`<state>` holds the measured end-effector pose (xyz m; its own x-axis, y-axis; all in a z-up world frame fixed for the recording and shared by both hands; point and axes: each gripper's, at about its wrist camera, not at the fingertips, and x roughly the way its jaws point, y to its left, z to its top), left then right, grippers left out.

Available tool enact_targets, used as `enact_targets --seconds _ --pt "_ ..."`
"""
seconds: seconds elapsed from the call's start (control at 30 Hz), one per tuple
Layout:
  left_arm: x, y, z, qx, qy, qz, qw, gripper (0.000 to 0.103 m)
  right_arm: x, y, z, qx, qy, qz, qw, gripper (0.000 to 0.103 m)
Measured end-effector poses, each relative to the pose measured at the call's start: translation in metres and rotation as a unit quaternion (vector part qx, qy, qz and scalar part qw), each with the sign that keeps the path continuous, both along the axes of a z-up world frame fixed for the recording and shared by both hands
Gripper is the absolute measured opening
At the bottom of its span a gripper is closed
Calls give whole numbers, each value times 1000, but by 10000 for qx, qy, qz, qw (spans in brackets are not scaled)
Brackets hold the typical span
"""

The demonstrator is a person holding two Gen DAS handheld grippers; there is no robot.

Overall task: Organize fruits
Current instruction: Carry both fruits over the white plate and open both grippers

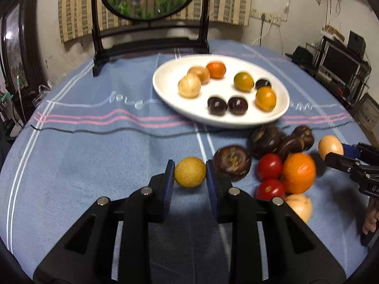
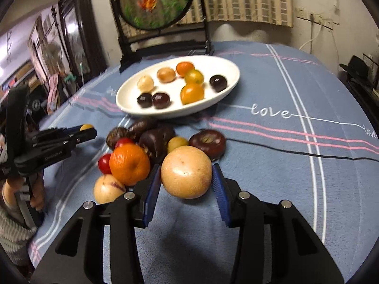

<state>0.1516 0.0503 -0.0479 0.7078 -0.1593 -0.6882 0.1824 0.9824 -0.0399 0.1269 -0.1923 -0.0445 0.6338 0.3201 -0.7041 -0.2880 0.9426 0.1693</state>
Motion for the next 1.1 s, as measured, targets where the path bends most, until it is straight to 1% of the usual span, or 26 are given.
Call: enact_targets --seconds 0.13,0.2,0.33,0.4,0.47,0.6,0.7,0.83,1.1 --pt "6 -5 22 -129 -185 -17 9997 27 1 -9 13 271 -119 -67 9995 44" --pt "14 -9 32 -75 -247 -16 9997 27 7 -10 29 377 -234 -19 9990 44" --pt "40 -24 50 149 -412 60 9990 27 32 -2 67 193 -527 10 9984 44" --pt "53 -28 52 153 -424 105 9989 27 48 4 77 197 -602 17 9980 44" --pt "66 -32 50 96 -394 150 9991 27 65 11 81 237 -583 46 9980 44" --pt "85 -39 39 124 -347 215 9991 27 100 28 67 378 -374 81 9986 44" --pt "98 -38 28 175 -209 238 9993 27 120 40 51 320 -203 149 9992 44" --pt "114 -34 16 208 -38 305 9993 27 135 48 36 203 -32 213 9996 44" --pt "131 -41 4 377 26 314 9988 27 153 50 22 145 133 223 9996 44"
